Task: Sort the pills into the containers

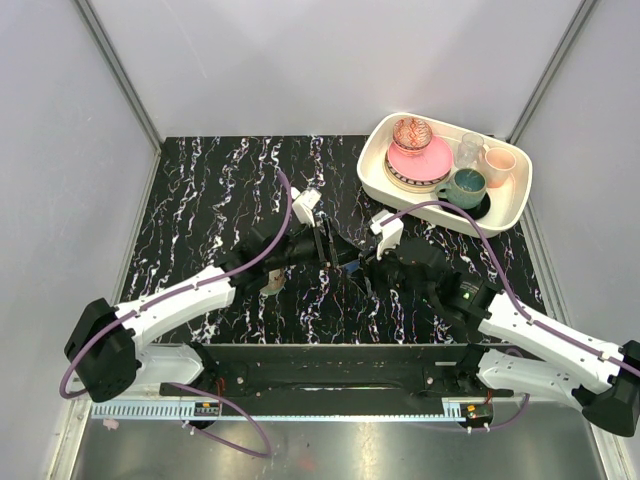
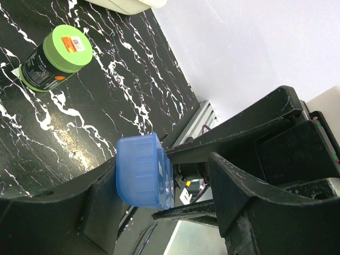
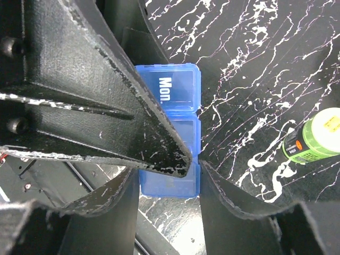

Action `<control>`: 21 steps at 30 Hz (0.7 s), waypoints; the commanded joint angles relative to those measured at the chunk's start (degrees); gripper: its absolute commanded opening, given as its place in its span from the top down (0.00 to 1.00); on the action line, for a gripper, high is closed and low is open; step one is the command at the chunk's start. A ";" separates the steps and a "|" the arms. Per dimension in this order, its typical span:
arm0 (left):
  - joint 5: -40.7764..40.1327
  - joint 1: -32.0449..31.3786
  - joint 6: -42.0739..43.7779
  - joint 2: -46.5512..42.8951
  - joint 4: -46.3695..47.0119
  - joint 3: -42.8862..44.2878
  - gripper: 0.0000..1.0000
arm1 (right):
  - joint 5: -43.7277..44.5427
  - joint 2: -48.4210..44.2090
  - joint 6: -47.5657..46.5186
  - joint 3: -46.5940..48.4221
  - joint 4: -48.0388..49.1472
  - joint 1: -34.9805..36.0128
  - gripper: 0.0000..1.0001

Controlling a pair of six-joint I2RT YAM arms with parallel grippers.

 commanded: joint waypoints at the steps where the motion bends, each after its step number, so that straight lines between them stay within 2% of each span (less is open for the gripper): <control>1: 2.42 -0.37 -0.26 -2.62 2.42 -0.14 0.36 | 3.73 0.10 -1.42 1.36 2.73 0.34 0.67; 14: 0.13 -0.37 0.19 -4.82 0.57 -0.75 0.42 | 2.33 -0.34 -0.98 1.01 2.29 0.43 0.68; 21: 0.92 -0.37 -0.43 -4.65 1.89 -1.54 0.57 | 1.80 -0.61 -0.72 1.00 2.29 0.43 0.68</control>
